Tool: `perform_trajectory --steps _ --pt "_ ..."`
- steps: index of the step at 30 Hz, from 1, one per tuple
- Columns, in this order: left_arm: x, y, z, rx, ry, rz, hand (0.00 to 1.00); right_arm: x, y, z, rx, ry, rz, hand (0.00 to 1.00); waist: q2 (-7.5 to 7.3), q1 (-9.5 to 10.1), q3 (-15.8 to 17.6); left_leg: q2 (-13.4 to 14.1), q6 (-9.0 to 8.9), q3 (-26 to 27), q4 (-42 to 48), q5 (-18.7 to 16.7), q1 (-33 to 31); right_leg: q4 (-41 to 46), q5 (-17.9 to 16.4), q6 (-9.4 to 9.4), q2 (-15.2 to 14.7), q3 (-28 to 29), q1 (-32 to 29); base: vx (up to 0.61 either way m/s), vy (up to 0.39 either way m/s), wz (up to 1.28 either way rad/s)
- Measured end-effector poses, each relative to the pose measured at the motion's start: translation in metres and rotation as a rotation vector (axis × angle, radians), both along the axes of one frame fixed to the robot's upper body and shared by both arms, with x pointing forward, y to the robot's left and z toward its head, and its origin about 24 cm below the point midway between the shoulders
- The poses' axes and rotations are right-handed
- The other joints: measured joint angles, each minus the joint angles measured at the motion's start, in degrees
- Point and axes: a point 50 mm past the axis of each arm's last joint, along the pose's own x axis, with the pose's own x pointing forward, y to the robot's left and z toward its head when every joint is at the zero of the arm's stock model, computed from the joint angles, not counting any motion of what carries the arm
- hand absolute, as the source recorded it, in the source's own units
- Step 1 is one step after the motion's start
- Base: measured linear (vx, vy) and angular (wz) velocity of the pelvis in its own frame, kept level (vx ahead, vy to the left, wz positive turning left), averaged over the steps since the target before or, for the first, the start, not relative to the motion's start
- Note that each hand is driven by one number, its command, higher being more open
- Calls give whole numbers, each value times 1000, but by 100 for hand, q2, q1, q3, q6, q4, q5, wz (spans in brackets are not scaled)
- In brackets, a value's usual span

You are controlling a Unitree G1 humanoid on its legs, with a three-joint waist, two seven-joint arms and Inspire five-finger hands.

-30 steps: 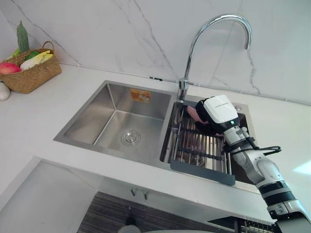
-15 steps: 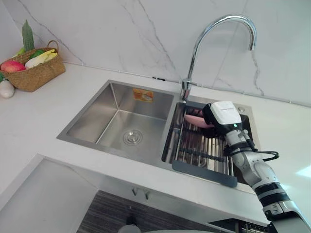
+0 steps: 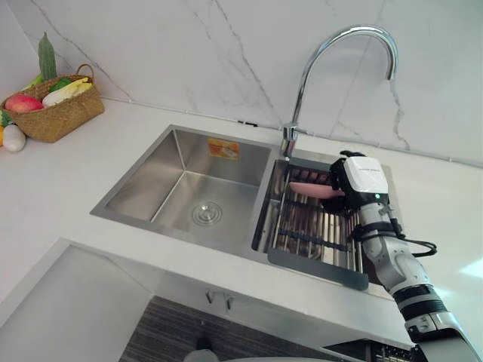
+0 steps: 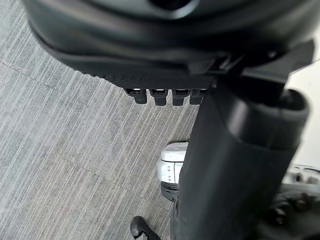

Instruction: Walk over to the sink, pick up the cup, carry it to the dishwasher, place the cup inside the dishwasher, then close the dishwasher door

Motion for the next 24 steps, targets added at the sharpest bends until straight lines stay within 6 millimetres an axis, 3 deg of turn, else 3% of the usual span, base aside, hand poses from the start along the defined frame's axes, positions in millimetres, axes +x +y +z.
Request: perform_trajectory --steps 13,20,21,24 --pt "1 0 0 -4 5 -1 100 1 1 -5 74 76 17 100 4 -4 -5 -5 2 -19 0 4 -16 1 -1 -2 -1 -15 -3 0 0 0" --pt "2 0 0 -9 8 -4 100 0 -1 -28 105 224 -28 100 10 18 -11 -14 -7 -118 0 18 -63 7 -6 -6 -4 -104 14 1 0 6" --pt "3 0 0 -9 7 -4 100 -1 -2 -32 109 239 -37 0 11 19 -10 -15 -7 -132 0 21 -74 6 -7 -6 -3 -118 14 18 0 11" --pt "3 0 0 -10 6 -4 100 0 -1 -33 139 249 -49 0 12 18 -11 -18 2 -148 1 30 -89 5 -7 -5 -3 -135 14 17 0 3"
